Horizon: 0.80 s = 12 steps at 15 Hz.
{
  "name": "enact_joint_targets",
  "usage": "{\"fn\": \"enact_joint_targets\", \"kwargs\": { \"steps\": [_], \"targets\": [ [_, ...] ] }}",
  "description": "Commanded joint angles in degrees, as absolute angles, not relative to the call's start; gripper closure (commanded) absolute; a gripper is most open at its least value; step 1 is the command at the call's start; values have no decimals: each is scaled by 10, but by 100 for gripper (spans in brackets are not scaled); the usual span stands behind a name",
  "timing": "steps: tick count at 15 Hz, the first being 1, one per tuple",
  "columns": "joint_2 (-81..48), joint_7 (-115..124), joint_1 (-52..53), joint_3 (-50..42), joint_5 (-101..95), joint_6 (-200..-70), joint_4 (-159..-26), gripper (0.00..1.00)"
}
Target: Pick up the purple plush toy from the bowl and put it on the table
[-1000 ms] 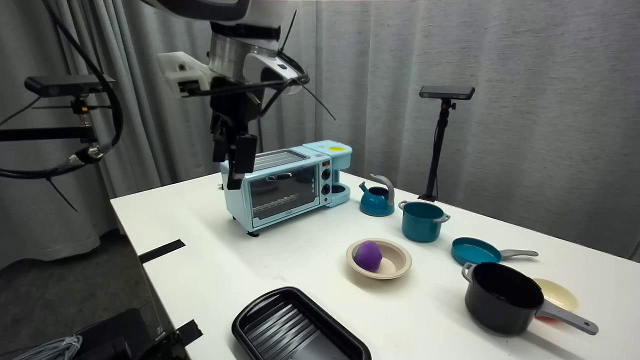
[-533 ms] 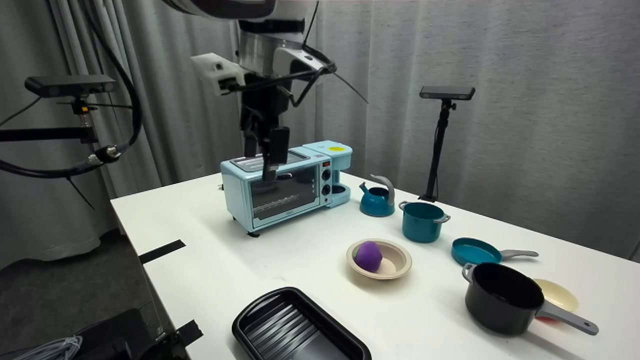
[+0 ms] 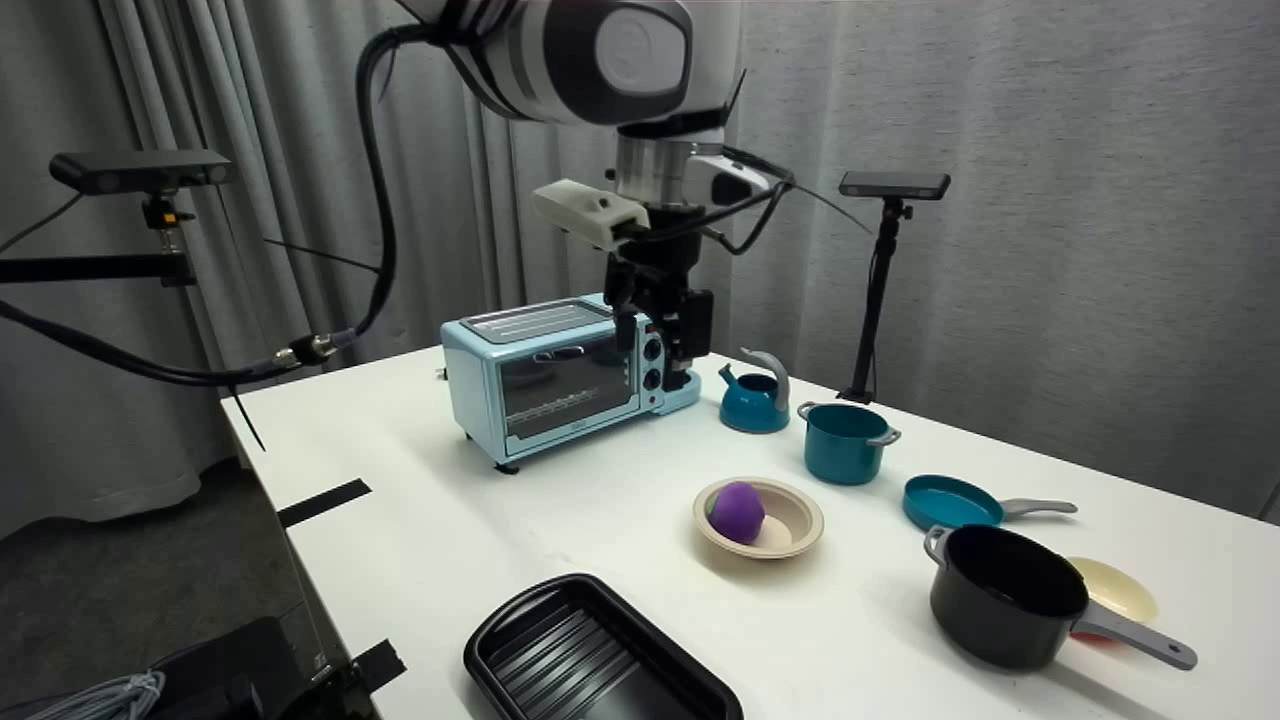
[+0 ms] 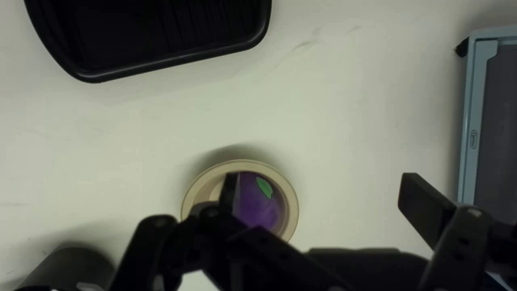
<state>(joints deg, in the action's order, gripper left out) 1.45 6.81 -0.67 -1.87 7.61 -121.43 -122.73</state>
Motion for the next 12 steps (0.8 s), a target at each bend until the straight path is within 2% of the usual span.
{"fn": "enact_joint_targets", "kwargs": {
  "steps": [1,5,6,12],
  "targets": [
    [-86,64,-18,-26,40,-1214,-1127,0],
    [-173,62,-24,-37,9,-1173,-1038,0],
    [-126,68,-20,-31,25,-1210,-1102,0],
    [-168,58,-22,-31,24,-1201,-1056,0]
  ]
}}
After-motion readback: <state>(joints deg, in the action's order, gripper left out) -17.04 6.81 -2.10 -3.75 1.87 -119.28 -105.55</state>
